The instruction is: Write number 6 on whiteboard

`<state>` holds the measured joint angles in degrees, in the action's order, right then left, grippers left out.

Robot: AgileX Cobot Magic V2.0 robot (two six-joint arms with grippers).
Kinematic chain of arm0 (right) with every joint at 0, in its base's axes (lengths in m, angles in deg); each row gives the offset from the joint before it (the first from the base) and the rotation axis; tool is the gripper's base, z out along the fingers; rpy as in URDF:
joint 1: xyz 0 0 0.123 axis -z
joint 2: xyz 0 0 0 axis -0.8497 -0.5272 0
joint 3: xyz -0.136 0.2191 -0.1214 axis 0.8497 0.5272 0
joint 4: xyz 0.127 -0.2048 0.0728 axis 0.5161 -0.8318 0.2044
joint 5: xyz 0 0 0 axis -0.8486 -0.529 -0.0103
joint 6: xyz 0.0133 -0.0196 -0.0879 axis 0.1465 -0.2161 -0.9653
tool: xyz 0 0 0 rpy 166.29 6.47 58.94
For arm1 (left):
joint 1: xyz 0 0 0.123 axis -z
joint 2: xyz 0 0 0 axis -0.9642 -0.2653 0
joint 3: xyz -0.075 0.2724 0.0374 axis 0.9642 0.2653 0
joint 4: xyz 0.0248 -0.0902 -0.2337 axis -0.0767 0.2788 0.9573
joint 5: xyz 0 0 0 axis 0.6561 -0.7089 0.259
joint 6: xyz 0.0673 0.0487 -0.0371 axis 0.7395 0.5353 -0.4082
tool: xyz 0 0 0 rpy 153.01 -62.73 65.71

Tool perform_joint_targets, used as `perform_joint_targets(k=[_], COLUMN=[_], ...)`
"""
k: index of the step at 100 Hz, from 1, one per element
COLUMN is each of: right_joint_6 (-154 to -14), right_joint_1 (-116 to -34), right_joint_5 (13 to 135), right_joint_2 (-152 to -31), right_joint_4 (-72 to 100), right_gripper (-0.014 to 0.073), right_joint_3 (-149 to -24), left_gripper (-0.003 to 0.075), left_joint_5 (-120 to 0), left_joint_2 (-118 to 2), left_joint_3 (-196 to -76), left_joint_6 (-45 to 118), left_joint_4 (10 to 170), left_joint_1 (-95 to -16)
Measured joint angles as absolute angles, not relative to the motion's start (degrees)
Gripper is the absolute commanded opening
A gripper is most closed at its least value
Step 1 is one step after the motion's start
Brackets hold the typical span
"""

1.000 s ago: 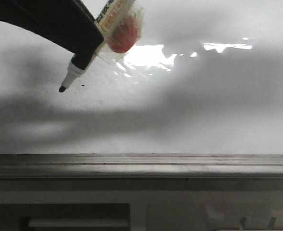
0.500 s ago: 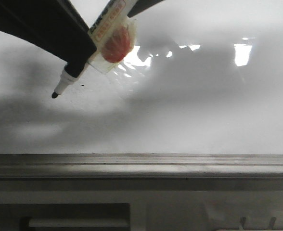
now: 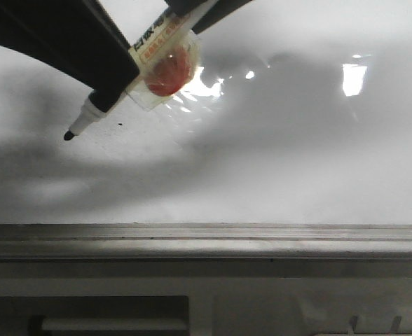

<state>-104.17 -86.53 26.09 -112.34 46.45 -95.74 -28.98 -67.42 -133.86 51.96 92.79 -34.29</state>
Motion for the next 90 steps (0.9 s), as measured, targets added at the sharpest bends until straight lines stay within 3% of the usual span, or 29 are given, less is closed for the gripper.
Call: perform_joint_targets(k=[10,25,32,51,90], right_joint_6=[-104.17,-104.17,-104.17,-104.29,-105.1], right_joint_1=[-86.53,-86.65,-86.74,-86.77,-86.87], right_joint_5=[26.19,26.21,26.56,33.84,54.36], right_joint_2=[-112.34,-112.48,-112.48,-109.48,-94.89], right_joint_4=[46.45,46.36,46.56,46.68,47.08], right_gripper=[-0.0063,-0.0063,-0.0062,-0.0063,-0.0063], right_joint_3=[-95.74,-95.74,-95.22,-90.3,-79.79], left_gripper=[0.0073,0.0408,0.0506,0.0494,0.0481], left_joint_5=[-28.98,-30.14,-31.33,-31.81,-31.9], left_joint_2=[-67.42,-67.28,-66.56,-61.83,-49.83], left_joint_3=[-133.86,-133.86,-133.86,-133.86,-128.7], left_joint_6=[51.84,52.72,52.85,52.85,52.85], left_joint_4=[92.79,93.31,94.02,96.67,108.05], left_joint_1=[-34.29,-34.29,-34.55,-40.26,-64.23])
